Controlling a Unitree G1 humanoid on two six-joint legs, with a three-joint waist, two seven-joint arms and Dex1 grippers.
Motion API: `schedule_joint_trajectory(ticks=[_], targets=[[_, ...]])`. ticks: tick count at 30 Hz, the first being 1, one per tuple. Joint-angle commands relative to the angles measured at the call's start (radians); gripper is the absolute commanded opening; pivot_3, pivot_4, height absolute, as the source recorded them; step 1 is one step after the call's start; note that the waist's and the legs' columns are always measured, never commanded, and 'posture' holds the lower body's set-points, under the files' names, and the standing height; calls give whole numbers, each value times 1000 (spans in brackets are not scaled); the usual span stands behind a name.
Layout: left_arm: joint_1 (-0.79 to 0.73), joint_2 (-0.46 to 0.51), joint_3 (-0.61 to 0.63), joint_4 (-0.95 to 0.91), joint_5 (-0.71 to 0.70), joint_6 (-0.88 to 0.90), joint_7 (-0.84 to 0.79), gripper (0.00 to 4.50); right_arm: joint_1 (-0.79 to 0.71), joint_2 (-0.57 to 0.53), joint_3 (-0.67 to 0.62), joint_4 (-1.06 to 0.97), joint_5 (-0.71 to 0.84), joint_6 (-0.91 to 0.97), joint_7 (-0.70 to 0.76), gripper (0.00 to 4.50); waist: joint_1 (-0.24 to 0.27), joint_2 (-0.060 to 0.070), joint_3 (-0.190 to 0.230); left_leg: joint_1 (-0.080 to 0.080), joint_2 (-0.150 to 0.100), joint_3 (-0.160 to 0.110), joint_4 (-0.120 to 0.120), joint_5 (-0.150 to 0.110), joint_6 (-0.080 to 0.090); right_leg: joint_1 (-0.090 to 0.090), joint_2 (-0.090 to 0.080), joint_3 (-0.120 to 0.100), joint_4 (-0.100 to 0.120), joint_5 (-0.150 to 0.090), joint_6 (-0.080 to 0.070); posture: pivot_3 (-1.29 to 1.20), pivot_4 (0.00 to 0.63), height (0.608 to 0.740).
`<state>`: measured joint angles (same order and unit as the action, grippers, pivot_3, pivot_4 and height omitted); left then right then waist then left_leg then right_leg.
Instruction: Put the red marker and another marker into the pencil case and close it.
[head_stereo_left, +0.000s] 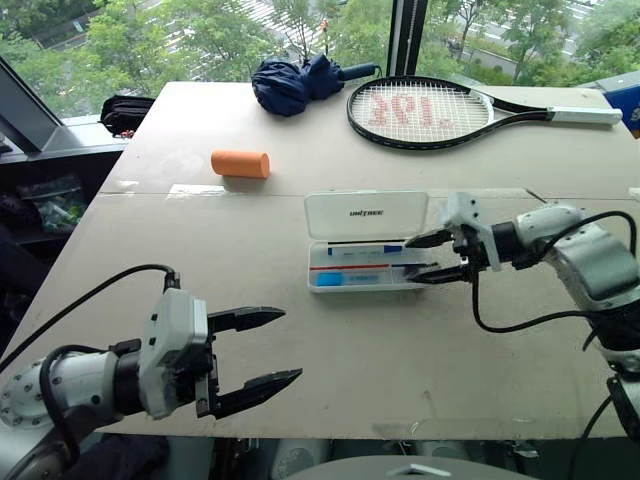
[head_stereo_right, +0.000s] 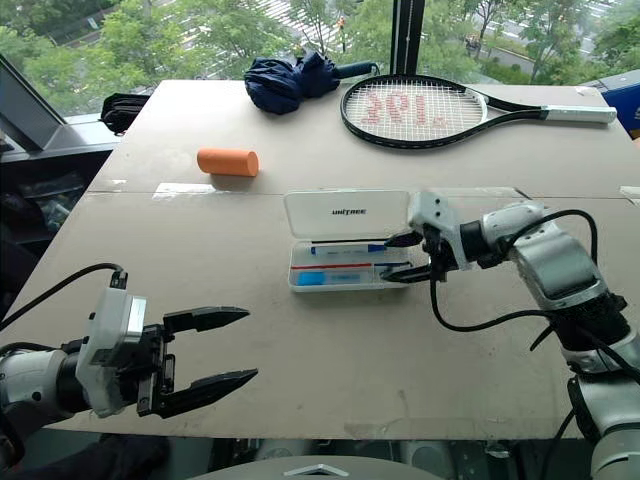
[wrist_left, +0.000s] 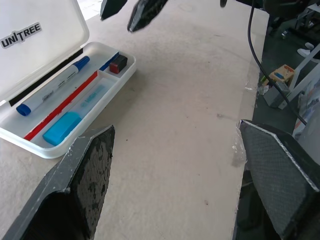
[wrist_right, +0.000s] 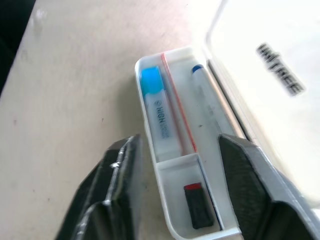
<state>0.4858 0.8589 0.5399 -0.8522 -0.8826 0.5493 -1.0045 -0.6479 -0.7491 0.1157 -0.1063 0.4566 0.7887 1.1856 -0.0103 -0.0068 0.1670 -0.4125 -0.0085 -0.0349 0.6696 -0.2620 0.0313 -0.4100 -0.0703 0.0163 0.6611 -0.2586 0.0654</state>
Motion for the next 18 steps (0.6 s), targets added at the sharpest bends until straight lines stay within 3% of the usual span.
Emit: schedule_joint_trajectory(ticks=[1, 2, 5, 10, 14, 18], targets=[[-1, -13, 16, -18, 0, -26, 10, 4028, -134, 10, -64, 175, -31, 38, -104, 473, -1, 0, 0, 0, 0, 0, 0, 0, 0, 0, 0, 0, 0, 0, 0, 0, 150, 730], [-4, -19, 15, -17, 0, -31, 15, 4028, -209, 37, -53, 283, -70, 27, -153, 226, -1, 0, 0, 0, 0, 0, 0, 0, 0, 0, 0, 0, 0, 0, -1, 0, 150, 730], [-14, -38, 22, -14, -7, -45, 31, 4028, -374, 109, -1, 580, -188, -75, -246, 226, -20, 3, 1, 1, 0, 4, -1, 1, -1, -2, 2, 3, 1, 1, -2, 0, 150, 730], [-1, -81, 83, -3, -33, -63, 63, 4028, -580, 233, 53, 965, -298, -276, -192, 226, -27, 2, 1, -1, 2, 3, -2, 3, -6, -3, 7, 2, -1, 1, -2, 0, 150, 730], [51, -145, 109, -29, -35, -70, 113, 4028, -655, 318, 105, 1087, -337, -331, -12, 226, -33, 3, 2, -2, 2, 4, -2, 3, -6, -5, 6, 4, -1, 1, -1, 0, 150, 730], [75, -174, 122, -31, -40, -76, 151, 4028, -641, 352, 144, 1063, -371, -351, 96, 226, -26, 3, 2, -2, 2, 3, -2, 3, -5, -5, 6, 2, 0, 1, -2, 0, 150, 730]])
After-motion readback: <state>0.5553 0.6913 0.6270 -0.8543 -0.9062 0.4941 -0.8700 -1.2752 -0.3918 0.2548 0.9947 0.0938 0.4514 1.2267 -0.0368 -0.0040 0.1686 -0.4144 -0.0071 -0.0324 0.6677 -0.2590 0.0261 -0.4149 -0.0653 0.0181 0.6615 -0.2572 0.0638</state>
